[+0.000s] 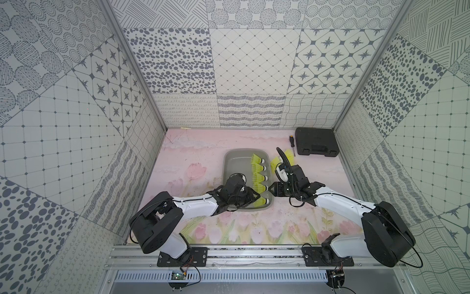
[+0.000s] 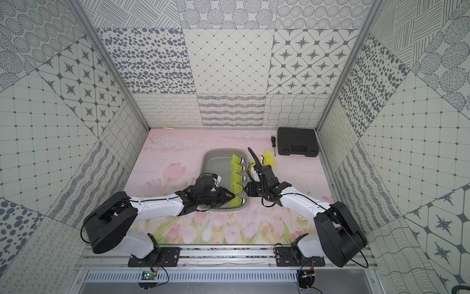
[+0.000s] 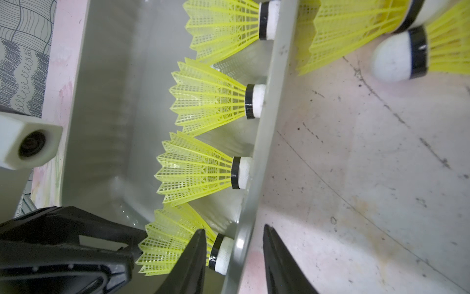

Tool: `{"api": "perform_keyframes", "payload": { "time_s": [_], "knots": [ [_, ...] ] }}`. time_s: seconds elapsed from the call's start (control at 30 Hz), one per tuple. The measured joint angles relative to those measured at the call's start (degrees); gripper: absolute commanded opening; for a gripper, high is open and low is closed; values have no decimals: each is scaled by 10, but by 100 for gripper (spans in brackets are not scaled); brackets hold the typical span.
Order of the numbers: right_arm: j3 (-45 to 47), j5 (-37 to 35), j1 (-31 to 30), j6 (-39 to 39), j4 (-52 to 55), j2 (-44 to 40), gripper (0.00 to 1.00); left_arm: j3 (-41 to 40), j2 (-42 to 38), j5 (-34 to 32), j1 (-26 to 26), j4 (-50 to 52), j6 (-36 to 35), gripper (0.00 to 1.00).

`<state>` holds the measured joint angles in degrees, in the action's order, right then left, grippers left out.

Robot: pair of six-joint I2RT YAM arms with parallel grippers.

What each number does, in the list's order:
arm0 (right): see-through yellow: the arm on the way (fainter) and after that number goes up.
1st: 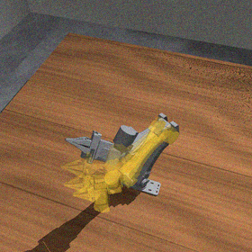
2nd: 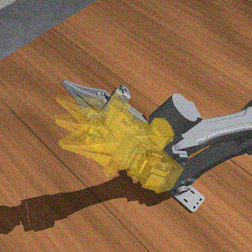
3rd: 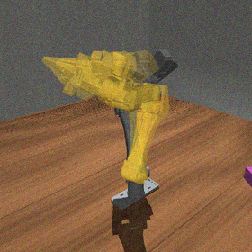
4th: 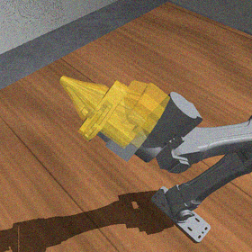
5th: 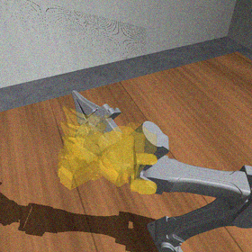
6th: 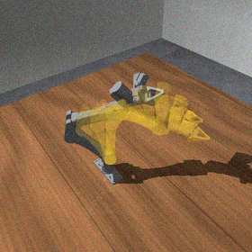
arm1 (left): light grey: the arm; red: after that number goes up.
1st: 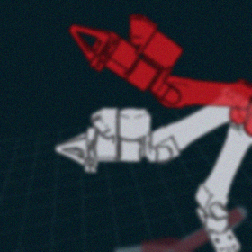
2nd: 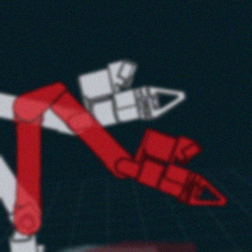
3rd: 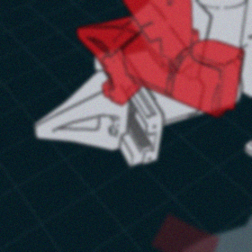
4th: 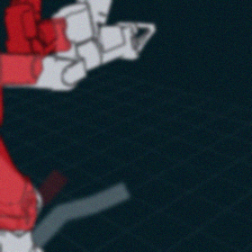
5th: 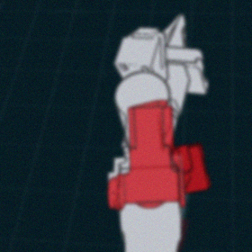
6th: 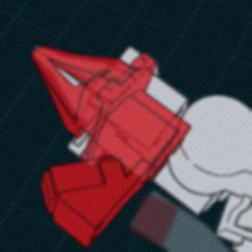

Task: Put the shuttlecocks into the storage box
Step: Place the shuttlecock in the storage box.

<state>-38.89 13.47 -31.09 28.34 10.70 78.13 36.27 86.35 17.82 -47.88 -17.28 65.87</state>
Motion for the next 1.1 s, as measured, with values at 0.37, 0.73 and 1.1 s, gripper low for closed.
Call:
{"api": "perform_keyframes", "payload": {
  "time_s": [0.37, 0.73, 1.1],
  "knots": [
    [0, 0, 0, 0, 2, -1, 40, 7, 25, 6, 0, -2, -9, 16],
    [1, -20, 0, 0, 4, -18, 52, 7, 23, 12, 0, -1, -12, 40],
    [1, -52, 28, 2, 23, -80, 60, 26, -75, -30, 11, 77, -64, 49]
  ]
}}
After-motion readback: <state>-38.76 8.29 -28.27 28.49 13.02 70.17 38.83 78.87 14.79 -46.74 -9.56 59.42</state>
